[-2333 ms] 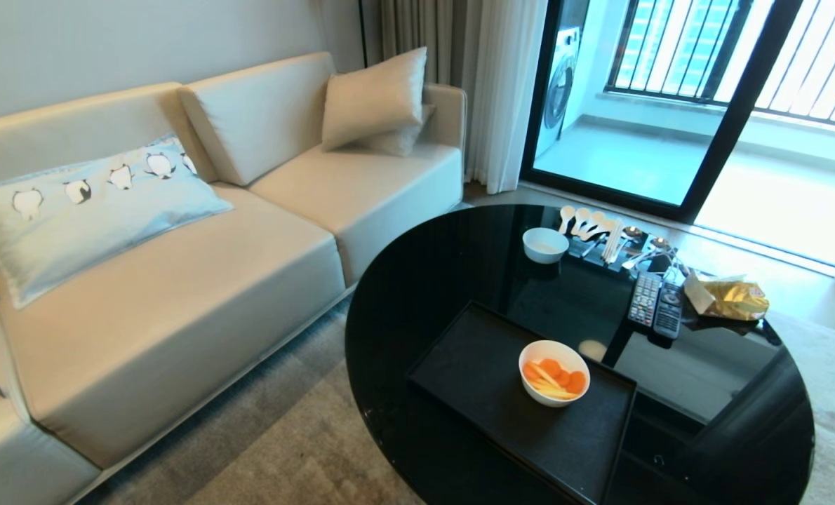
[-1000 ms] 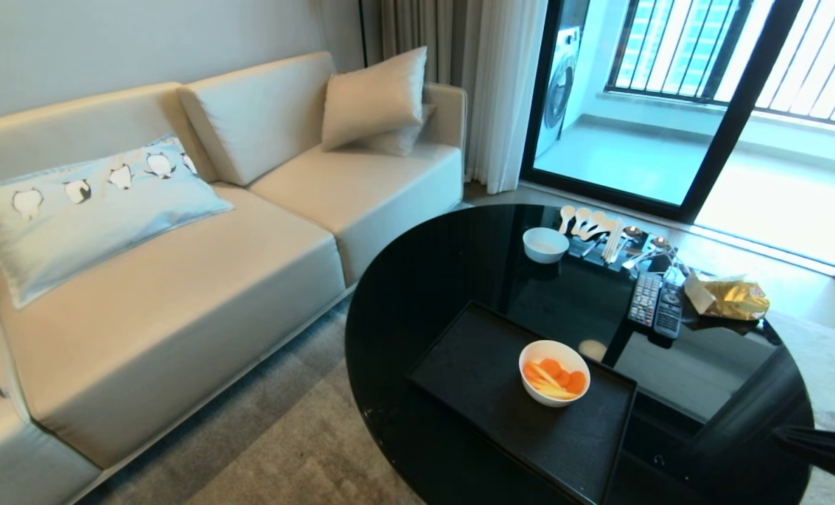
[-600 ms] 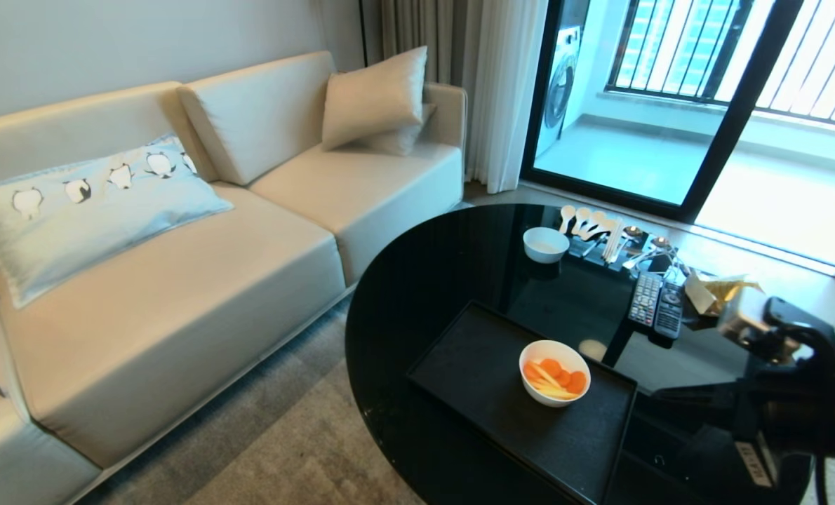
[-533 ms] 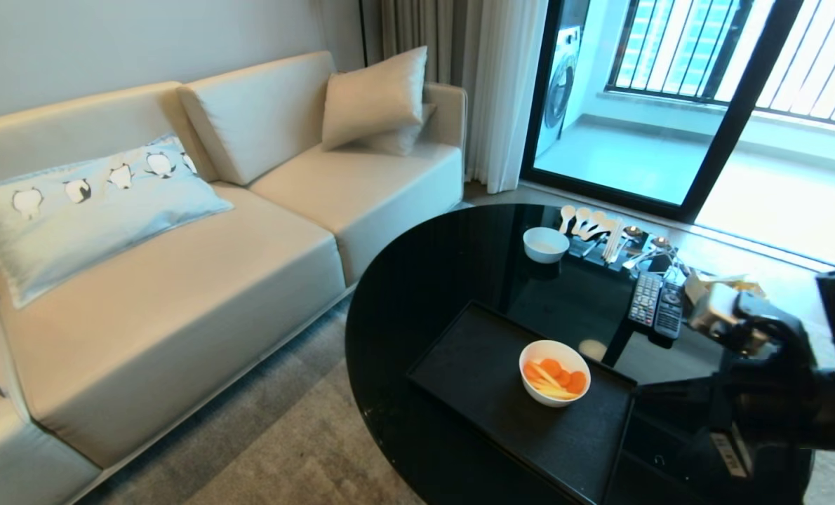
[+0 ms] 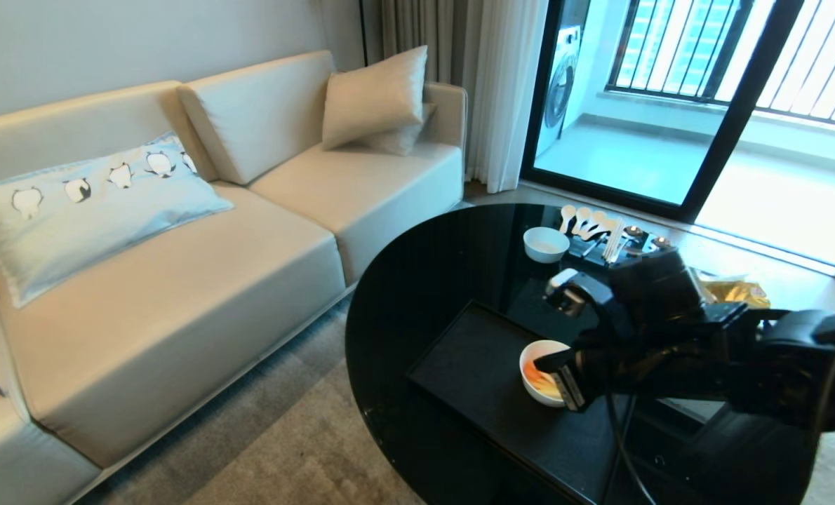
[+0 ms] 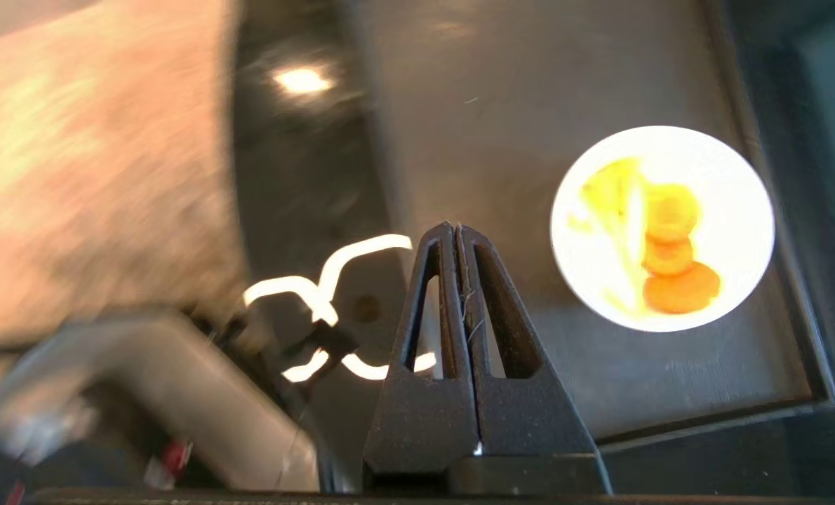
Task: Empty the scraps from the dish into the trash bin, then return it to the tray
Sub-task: Pick up the bowl with leftover food
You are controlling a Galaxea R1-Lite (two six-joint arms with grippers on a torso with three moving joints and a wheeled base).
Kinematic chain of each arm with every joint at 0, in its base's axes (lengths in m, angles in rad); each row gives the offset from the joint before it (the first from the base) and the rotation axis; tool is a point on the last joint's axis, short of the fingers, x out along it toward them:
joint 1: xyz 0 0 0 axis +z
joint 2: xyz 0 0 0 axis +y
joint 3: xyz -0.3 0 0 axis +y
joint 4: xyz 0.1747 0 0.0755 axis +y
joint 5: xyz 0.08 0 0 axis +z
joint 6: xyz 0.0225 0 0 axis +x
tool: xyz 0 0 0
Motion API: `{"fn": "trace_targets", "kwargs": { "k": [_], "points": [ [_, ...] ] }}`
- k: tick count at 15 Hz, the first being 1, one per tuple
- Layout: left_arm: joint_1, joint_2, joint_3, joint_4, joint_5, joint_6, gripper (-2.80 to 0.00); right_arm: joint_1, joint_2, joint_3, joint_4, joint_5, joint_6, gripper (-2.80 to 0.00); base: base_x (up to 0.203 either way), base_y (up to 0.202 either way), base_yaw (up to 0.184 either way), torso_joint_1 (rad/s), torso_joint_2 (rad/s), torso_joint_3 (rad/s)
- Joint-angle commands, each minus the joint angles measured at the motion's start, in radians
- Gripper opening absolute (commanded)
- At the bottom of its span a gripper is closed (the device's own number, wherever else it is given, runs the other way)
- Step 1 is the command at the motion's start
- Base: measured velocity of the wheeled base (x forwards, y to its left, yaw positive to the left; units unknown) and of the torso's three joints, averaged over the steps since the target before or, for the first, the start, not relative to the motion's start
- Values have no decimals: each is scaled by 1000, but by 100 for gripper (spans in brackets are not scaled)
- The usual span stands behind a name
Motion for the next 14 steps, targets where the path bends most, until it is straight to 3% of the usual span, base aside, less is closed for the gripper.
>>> {"fn": "trace_targets", "kwargs": {
  "k": [1,3,5,14],
  "points": [
    [0,0,0,0,1,-1,-280,24,147,-83,-8,-174,66,-280,0,0,0,0,0,0],
    [0,0,0,0,1,-1,-280,24,200,-137,1,-291,145,-280,0,0,0,0,0,0],
    [0,0,0,0,1,-1,-280,14,220,-160,7,-357,163,-280,0,0,0,0,0,0],
    [0,0,0,0,1,-1,-280,-124,249,-181,94,-415,144,-280,0,0,0,0,0,0]
  ]
}}
